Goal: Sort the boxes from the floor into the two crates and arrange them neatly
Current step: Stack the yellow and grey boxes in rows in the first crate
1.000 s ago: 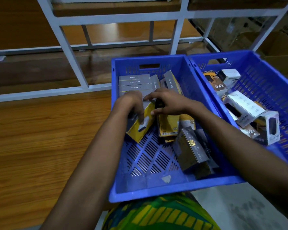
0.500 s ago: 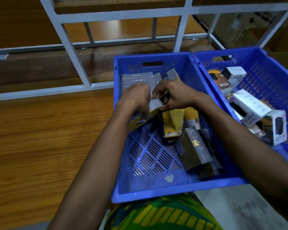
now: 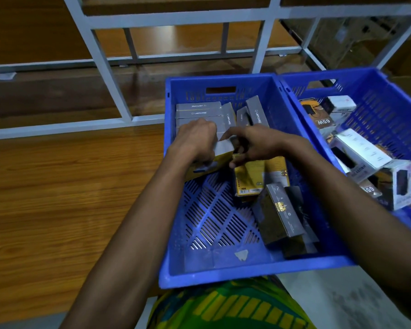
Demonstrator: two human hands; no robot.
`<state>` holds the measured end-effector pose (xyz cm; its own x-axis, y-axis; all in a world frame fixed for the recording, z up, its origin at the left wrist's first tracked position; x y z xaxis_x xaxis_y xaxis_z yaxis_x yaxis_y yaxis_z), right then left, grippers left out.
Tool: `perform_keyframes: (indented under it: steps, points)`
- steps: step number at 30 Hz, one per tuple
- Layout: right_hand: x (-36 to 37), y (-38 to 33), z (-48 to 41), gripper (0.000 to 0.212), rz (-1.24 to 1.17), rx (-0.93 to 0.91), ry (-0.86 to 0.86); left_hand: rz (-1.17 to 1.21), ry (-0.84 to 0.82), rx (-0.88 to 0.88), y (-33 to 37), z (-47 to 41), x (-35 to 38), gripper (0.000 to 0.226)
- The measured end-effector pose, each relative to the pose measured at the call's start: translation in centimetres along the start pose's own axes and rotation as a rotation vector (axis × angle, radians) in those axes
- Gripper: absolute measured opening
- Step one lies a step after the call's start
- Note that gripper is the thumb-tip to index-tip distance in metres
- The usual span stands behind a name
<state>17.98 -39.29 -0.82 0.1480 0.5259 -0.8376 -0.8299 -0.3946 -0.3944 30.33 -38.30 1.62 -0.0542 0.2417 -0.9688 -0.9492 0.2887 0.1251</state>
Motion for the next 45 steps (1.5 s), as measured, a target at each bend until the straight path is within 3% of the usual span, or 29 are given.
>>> perform_keyframes:
  steps: [4,8,12,15,18,21,26,29,34,37,41,43,45]
  points:
    - [-0.4,0.5,0.3,0.056,-0.125,0.008,-0.004,0.024,0.017,0.034,-0.3,-0.2,0.2,0.041]
    - [-0.4,0.8,-0.2,0.04,-0.152,0.048,0.071,0.024,0.042,0.057,0.2,-0.7,-0.3,0.021]
    - [-0.3,0.7,-0.6,0.042,-0.027,0.025,0.132,-0.015,0.019,0.02,0.3,-1.3,-0.3,0.041]
    - [-0.2,0.3,-1.2,0.046,0.109,0.003,0.206,-0.02,0.02,-0.028,-0.1,-1.5,0.4,0.043]
    - [0.0,0.4,-2.0,0.047,0.165,0.055,0.25,-0.072,0.028,-0.052,-0.1,-1.8,0.9,0.045]
    - [-0.3,0.5,-2.0,0.046,0.175,0.109,0.308,-0.122,0.028,-0.101,-0.5,-2.4,1.6,0.063]
    - [0.5,0.5,-1.7,0.029,0.163,0.119,0.309,-0.044,0.032,-0.153,-1.1,-3.0,3.0,0.046]
    - [0.6,0.6,-1.2,0.029,0.094,0.12,0.306,0.015,-0.015,-0.186,-1.5,-2.8,3.4,0.055]
    - [0.8,1.0,-1.2,0.046,0.139,0.166,0.284,0.061,-0.016,-0.172,-1.0,-2.3,3.8,0.055]
    - [1.4,1.1,-1.0,0.06,0.278,0.218,0.131,0.088,0.017,-0.186,-0.9,-2.1,3.5,0.061]
    - [4.4,2.0,-0.1,0.127,0.319,0.317,-0.238,0.127,-0.002,-0.218,-1.2,-1.7,3.6,0.071]
    - [5.0,2.7,0.1,0.14,0.287,0.345,-0.303,0.109,-0.006,-0.203,-0.8,-1.6,3.6,0.07]
    - [4.4,3.2,-0.2,0.149,0.243,0.336,-0.248,0.139,-0.024,-0.197,-0.8,-1.6,3.5,0.062]
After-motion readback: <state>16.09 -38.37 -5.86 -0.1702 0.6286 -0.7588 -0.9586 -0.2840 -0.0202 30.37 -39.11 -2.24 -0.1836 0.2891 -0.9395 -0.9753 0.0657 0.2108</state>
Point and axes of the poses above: each hand's wrist, its own z-axis away from the middle knuckle, its own x-axis out of the palm, y = z × x, the point moved 8 cm from there along -z, towards the middle knuckle, and after that the axes turned 5 degrees about -y, right-handed, at the moved point
